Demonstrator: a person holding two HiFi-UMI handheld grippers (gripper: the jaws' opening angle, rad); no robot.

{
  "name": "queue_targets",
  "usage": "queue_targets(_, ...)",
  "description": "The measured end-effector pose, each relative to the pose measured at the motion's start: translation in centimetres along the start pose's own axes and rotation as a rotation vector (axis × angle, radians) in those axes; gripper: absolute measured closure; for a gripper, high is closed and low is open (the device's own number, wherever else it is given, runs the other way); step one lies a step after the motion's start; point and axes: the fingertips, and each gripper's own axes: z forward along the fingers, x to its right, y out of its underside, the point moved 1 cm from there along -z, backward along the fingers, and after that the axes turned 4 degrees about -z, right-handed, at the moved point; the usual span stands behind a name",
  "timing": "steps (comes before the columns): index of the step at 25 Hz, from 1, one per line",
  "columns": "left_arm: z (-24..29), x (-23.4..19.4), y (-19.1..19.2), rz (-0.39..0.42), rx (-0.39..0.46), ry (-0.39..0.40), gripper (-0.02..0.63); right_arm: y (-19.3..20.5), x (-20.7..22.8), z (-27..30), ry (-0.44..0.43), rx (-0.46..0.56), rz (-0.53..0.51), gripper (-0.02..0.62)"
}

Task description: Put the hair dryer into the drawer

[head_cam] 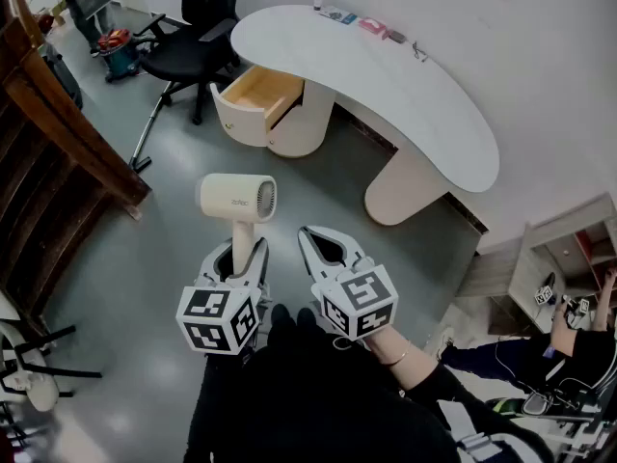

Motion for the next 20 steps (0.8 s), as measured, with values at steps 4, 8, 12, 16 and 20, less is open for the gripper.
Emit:
queue_targets(4, -0.1, -0.8, 0.0, 0.003, -0.001, -0.002, 0.460, -0.1, -0.5, 0.6, -0.007, 0.009, -0.003, 0.595)
queue_targets(8, 0.0, -1.4, 0.0, -0.003, -0.003, 0.000, 0.460, -0.2, -0.5, 1.2, -0.006, 0.010, -0.005, 0.597)
queue_targets(12, 0.2, -2.3, -0.1, 0.005, -0.015, 0.013, 0.460, -0.2, -0.6, 2.0, -0.003, 0.013, -0.008, 0.595)
queue_targets(16, 0.6, -3.7, -0.5, 0.010, -0.025, 0.007, 0.460, -0.4, -0.4, 3.1, 0.015, 0.004, -0.017, 0.595)
queue_targets(20, 1.1, -4.9, -0.6, 0.007, -0.039, -0.007, 0.460, -0.3, 0.8, 3.7, 0.055, -0.013, -0.022, 0.595)
